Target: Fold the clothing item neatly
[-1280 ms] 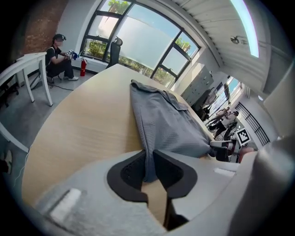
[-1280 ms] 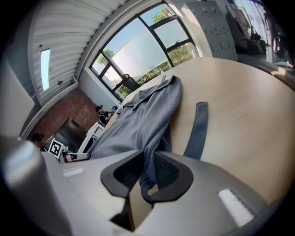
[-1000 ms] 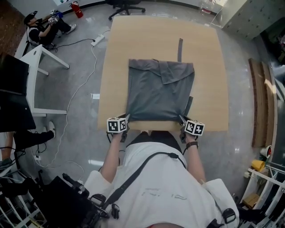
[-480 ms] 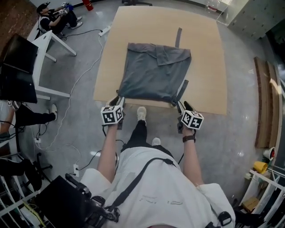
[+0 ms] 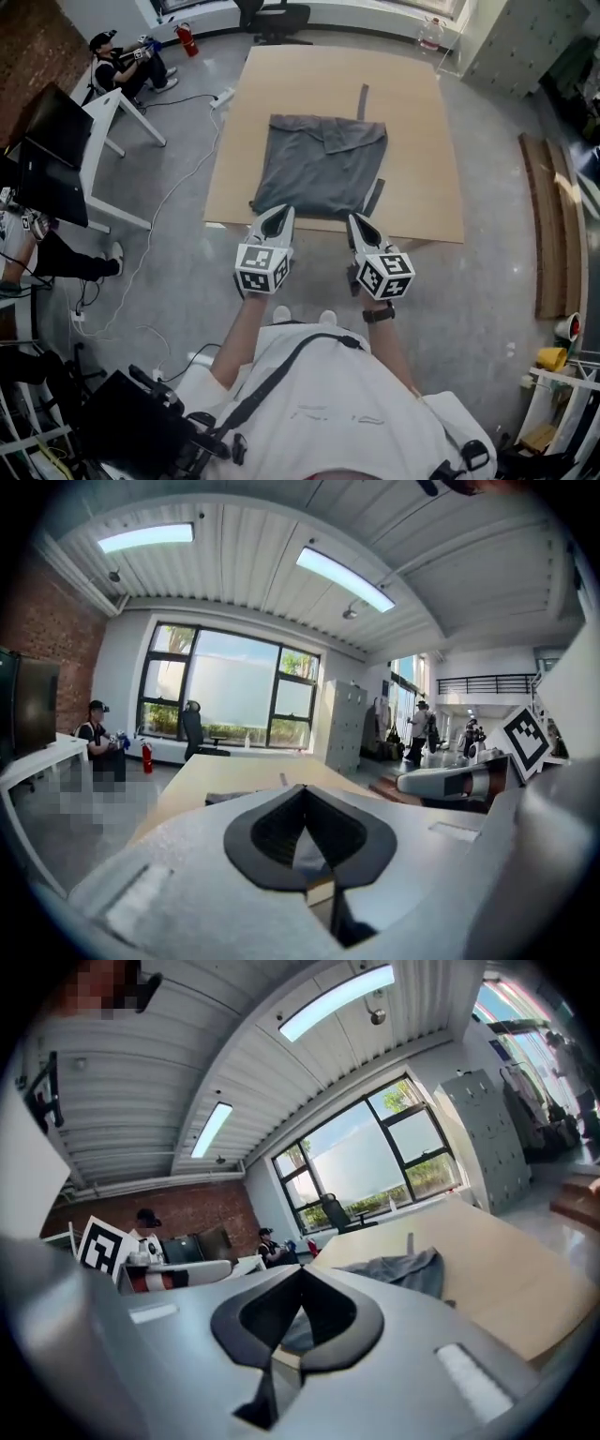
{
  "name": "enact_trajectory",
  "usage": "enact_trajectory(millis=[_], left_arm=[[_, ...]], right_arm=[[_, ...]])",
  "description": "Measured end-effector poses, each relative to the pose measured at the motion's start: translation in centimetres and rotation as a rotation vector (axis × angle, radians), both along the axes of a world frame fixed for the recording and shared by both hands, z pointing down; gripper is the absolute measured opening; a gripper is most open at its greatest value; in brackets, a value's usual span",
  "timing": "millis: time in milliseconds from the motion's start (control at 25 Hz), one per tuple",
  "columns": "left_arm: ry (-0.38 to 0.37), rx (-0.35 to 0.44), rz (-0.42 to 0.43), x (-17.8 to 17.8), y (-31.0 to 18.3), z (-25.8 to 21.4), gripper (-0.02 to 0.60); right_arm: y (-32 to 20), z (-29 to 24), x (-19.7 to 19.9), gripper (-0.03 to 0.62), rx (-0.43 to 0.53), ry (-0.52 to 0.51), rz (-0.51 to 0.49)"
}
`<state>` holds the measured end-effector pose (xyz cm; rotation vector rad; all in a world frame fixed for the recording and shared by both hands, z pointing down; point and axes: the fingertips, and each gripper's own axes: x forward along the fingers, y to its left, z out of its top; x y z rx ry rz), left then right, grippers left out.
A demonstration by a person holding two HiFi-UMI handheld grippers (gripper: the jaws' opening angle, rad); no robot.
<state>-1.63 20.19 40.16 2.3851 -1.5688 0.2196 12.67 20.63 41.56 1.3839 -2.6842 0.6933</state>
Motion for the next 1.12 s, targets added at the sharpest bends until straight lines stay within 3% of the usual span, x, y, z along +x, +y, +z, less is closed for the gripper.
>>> enact_trajectory(millis=[160,320,560,760,1120], left_arm=[[0.022,0.082,0.026,1.1,0.5,-3.5,0.000],[0.004,0.147,-0.004,-1.6,0.7,-4.6,0.000],[0.012,0.123,-0.053,-5.2,0.9,-3.8,0.000],[0.013,0.158,-0.095,-7.1,0.3,-4.8,0.000],[0.072,0.262,-0.019,-5.6,0.4,-7.8,0.000]], right_arm=[[0.5,-4.0,-1.9,0.003,0.101,0.042,-0.014],[0.2,-4.6,-4.0,0.003,0.124,0.056,0.012],[0.0,-3.9,-6.9,0.003,0.110,0.065,-0.011],[-0.7,-5.3,-8.2,0.003,0.151,0.081,-0.022],[-1.2,-6.2,-8.8,0.003,0.180,0.097,-0.014]])
